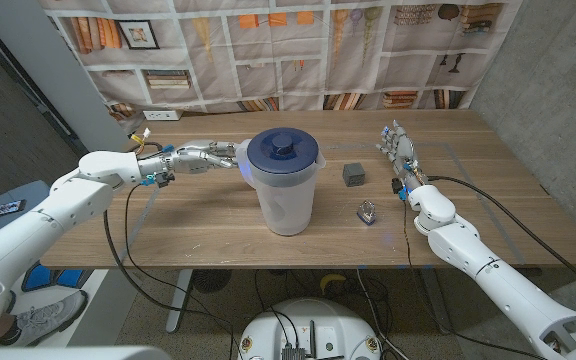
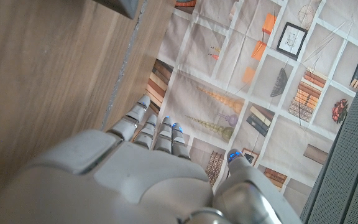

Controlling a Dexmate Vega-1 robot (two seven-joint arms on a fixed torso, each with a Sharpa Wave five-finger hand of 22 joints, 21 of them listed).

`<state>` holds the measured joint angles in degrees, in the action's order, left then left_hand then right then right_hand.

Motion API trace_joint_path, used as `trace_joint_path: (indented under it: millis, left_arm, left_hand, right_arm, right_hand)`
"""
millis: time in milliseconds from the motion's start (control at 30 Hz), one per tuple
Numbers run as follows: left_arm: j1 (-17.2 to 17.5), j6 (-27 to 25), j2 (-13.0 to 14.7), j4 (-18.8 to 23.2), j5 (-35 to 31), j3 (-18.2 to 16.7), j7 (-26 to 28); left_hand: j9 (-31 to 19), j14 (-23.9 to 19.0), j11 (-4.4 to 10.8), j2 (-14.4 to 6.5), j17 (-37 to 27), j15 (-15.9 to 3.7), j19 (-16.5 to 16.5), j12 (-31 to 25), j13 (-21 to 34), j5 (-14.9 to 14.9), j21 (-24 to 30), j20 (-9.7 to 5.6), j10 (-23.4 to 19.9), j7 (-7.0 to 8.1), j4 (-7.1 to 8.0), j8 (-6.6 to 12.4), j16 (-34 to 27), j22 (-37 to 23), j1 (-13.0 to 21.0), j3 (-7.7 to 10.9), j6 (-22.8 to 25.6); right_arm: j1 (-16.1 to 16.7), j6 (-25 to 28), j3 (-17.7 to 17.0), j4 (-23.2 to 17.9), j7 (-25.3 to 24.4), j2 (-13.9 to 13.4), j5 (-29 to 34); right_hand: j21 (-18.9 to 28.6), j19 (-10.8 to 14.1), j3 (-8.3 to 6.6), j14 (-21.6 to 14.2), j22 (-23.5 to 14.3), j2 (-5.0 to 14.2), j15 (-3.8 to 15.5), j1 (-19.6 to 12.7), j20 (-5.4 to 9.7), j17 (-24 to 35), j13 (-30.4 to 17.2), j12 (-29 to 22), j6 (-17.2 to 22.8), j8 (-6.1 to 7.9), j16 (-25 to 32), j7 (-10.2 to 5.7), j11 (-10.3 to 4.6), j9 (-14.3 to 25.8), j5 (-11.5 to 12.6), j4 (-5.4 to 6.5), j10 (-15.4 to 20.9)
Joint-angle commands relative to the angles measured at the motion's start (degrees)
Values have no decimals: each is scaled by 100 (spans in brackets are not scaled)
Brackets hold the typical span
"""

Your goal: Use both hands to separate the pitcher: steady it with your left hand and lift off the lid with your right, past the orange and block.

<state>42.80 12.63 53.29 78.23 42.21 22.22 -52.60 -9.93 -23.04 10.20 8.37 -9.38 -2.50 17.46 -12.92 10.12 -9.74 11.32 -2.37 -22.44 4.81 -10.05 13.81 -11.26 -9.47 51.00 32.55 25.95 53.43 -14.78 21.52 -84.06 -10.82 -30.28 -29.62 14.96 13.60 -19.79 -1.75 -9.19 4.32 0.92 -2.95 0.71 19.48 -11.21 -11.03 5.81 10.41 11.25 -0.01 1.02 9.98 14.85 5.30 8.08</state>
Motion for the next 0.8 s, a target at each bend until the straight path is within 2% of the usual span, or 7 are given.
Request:
trace_joint_path:
  millis: [33, 133, 333, 467, 533, 733, 800]
  left_arm:
    - [97, -32, -26, 209, -37, -7, 389]
    - [123, -55, -15, 267, -53, -3, 463]
    - [185, -55, 2, 350, -58, -14, 569]
    - [253, -69, 36, 441, -66, -34, 678]
    - [276, -98, 76, 497, -98, -30, 727]
    - [420, -81, 130, 658, -95, -88, 926]
    - [477, -76, 147, 712, -83, -113, 995]
  left_hand:
    - [-11, -256, 47, -33, -28, -928, 200, -43, -2, 3, 59, -288, -357, 15, 19, 45, -12, -29, 143, -152, 361]
    - [-8, -446, 49, -65, -32, -956, 317, -38, -4, -1, 60, -327, -588, 12, 22, 37, -15, -30, 236, -270, 622]
    - [-8, -629, 42, -105, -37, -962, 476, -33, -6, -5, 83, -321, -794, 19, 29, -19, -25, -35, 322, -370, 737]
    - [-10, -775, 20, -169, -43, -983, 587, -5, -8, -9, 97, -349, -894, 167, 41, -76, -37, -40, 391, -436, 789]
    - [-12, -833, 5, -193, -35, -988, 612, 33, -9, -7, 84, -351, -941, 356, 47, -178, -16, -45, 429, -507, 672]
    - [-16, -998, 14, -304, -40, -1008, 796, 11, -11, -15, 116, -393, -1266, 487, 62, -220, -16, -54, 523, -611, 759]
    - [-17, -1070, 80, -368, -46, -1018, 815, 33, -12, -21, 113, -406, -1290, 491, 64, -225, -29, -57, 570, -622, 799]
  right_arm:
    - [3, 23, -1, 33, 39, -23, -9]
    - [6, 57, -1, 22, 37, -40, -11]
    - [30, 34, -11, 32, 48, -45, -27]
    - [50, 17, -26, 26, 53, -59, -35]
    - [57, 17, -29, 18, 54, -70, -33]
    - [72, -9, -40, 18, 74, -78, -46]
    - [79, 36, -42, -9, 51, -89, -46]
  right_hand:
    - [-23, 54, -63, -50, -33, 44, 11, 5, 2, 6, 5, -24, 17, 34, 28, -9, -16, 12, 25, 7, 15]
    - [-31, 55, -65, -49, -33, 47, 13, 6, -5, 1, 5, -24, 20, 35, 29, -8, -22, 12, 26, 7, 14]
    - [-53, 55, -68, -51, -34, 53, 13, 8, -27, -10, 5, -22, 28, 38, 31, -16, -23, 12, 27, 8, 10]
    - [-67, 60, -71, -55, -35, 56, 7, 9, -36, -19, 6, -22, 29, 38, 33, -23, -24, 12, 28, 7, 8]
    - [-76, 65, -73, -56, -35, 58, 0, 8, -41, -25, 6, -22, 31, 38, 34, -29, -25, 12, 28, 6, 9]
    - [-94, 70, -76, -48, -36, 62, -4, 10, -49, -36, 6, -23, 42, 41, 32, -48, -38, 12, 29, 6, 9]
    - [-100, 71, -77, -48, -36, 62, -5, 11, -52, -40, 6, -22, 44, 42, 32, -51, -35, 12, 29, 7, 8]
